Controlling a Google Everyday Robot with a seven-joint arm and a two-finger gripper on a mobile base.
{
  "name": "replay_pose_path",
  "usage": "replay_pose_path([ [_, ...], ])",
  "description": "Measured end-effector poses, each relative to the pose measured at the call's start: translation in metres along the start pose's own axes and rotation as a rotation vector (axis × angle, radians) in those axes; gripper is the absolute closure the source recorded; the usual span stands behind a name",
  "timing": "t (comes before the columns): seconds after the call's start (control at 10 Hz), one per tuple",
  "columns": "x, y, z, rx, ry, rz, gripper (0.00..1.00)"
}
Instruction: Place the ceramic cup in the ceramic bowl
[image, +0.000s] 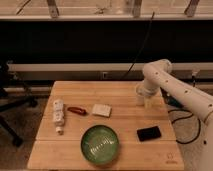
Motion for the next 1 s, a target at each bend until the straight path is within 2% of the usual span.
replay_pose_path([
  [0.2, 0.004, -0.001, 0.005, 0.023, -0.001, 0.022, 0.84],
  [0.4, 0.007, 0.001, 0.008, 0.035, -0.007, 0.03, 0.98],
  [0.5, 0.007, 0.001, 0.007, 0.029, -0.002, 0.022, 1.0],
  [0.6, 0.001, 0.0, 0.001, 0.006, -0.002, 0.006, 1.0],
  [1.0, 0.003, -0.005, -0.007, 0.02, -0.002, -0.001, 1.0],
])
